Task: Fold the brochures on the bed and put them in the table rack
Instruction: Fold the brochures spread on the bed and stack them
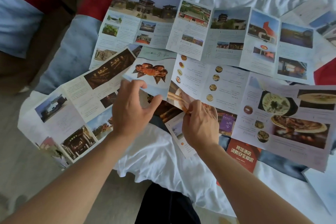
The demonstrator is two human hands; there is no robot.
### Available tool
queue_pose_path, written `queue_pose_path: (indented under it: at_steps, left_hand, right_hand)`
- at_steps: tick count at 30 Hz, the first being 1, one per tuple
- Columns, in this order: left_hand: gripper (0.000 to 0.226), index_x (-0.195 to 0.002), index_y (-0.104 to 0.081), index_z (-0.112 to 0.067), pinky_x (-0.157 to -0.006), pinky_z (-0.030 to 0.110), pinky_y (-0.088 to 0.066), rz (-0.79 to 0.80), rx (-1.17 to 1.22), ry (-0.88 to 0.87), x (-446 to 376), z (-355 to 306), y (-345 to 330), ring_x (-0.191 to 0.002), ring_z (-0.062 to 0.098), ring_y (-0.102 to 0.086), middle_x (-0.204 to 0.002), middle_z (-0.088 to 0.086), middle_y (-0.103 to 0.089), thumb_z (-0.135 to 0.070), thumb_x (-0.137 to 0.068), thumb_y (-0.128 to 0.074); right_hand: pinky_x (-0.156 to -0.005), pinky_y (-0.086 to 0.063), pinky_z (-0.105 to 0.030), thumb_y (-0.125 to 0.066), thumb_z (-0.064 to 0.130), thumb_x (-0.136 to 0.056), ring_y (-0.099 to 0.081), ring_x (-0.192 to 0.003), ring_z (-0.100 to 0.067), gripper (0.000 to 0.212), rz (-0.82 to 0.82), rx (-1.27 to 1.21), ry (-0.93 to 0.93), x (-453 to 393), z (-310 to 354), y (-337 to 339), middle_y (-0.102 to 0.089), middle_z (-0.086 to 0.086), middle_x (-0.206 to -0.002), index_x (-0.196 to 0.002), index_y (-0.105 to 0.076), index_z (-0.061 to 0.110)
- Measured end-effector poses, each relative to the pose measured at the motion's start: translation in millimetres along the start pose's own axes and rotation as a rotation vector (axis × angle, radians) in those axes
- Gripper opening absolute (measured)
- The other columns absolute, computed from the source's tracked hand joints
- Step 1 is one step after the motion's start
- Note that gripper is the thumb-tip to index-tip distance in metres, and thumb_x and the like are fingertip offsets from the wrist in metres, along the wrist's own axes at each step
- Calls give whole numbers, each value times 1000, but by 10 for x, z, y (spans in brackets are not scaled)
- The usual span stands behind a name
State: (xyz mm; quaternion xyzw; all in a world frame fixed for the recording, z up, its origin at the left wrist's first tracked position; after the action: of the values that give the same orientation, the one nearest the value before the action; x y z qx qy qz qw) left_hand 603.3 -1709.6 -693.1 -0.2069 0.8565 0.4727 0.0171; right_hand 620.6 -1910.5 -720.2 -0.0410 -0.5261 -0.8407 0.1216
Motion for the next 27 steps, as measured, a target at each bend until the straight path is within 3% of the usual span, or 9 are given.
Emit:
queue_pose_path:
  at_steps: [3,5,7,10,14,18,22,25,27]
  left_hand:
    - [45,-116,-61,-21,-83,34,-44,-48,-77,226,3,84,44,-106,22,-47,-125,8,-47,-56,-92,-46]
    - [51,-131,-57,-23,-104,46,-31,-54,-113,471,-66,108,73,-131,27,-37,-150,11,-34,-53,-94,-39]
    - [47,-134,-55,-23,-111,49,-22,19,-176,457,-164,90,70,-142,29,-28,-157,10,-30,-46,-95,-46]
    - [49,-131,-59,-21,-104,45,-36,218,-38,317,-248,-25,7,-131,24,-45,-144,4,-49,-51,-96,-40]
    - [58,-139,-49,-26,-94,32,-44,516,109,310,-156,-199,-146,-122,12,-48,-138,-3,-50,-61,-95,-37]
    - [28,-106,-59,-36,-61,13,-40,531,386,449,-31,-405,-236,-87,-1,-62,-95,-19,-64,-55,-92,-44]
    - [29,-119,-58,-42,-76,9,-46,570,551,421,67,-592,-302,-104,-9,-58,-113,-27,-65,-40,-91,-50]
    - [37,-128,-57,-29,-97,33,-50,556,593,372,86,-703,-361,-119,7,-56,-128,-13,-62,-28,-91,-53]
    - [41,-134,-55,-28,-101,29,-47,552,602,326,103,-795,-394,-123,5,-53,-133,-10,-59,-25,-93,-54]
  right_hand:
    - [-106,-37,-51,-44,19,-85,-57,-73,-19,8,-6,-7,-12,27,-4,8,-53,8,-74,-91,-41,23]
    - [-106,-38,-51,-43,19,-86,-56,-72,-19,8,12,-13,-14,33,-6,13,-52,8,-74,-92,-40,24]
    - [-106,-38,-51,-44,19,-86,-56,-74,-20,10,37,-17,-20,34,-12,22,-52,8,-75,-93,-40,24]
    - [-106,-37,-51,-43,19,-85,-56,-75,-21,10,44,-15,-15,58,-17,31,-51,8,-75,-94,-40,23]
    - [-110,-32,-50,-33,25,-81,-56,-72,-22,14,63,-19,-7,140,-1,22,-52,5,-72,-92,-41,22]
    - [-112,-30,-51,-38,23,-84,-59,-73,-22,11,87,-44,35,217,0,-9,-54,4,-74,-95,-40,22]
    - [-100,-31,-37,-57,20,-88,-62,-86,-20,21,99,-80,66,260,-51,-25,-59,4,-87,-105,-45,20]
    - [-115,-29,-45,-61,21,-87,-59,-108,-22,37,65,-22,108,295,-131,21,-60,1,-106,-122,-48,19]
    - [-111,-38,-46,-67,28,-86,-54,-117,-25,50,64,39,98,318,-226,98,-57,-3,-118,-130,-45,18]
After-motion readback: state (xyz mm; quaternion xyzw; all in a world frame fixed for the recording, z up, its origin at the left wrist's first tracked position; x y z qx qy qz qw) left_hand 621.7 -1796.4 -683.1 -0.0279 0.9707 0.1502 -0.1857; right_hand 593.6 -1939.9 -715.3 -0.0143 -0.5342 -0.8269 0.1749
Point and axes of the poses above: each hand's wrist, its own x-axis away from the middle knuckle, its own y-axis out of the back of the hand, z = x × y, the point moved 1 cm from there along -x, towards the middle knuckle
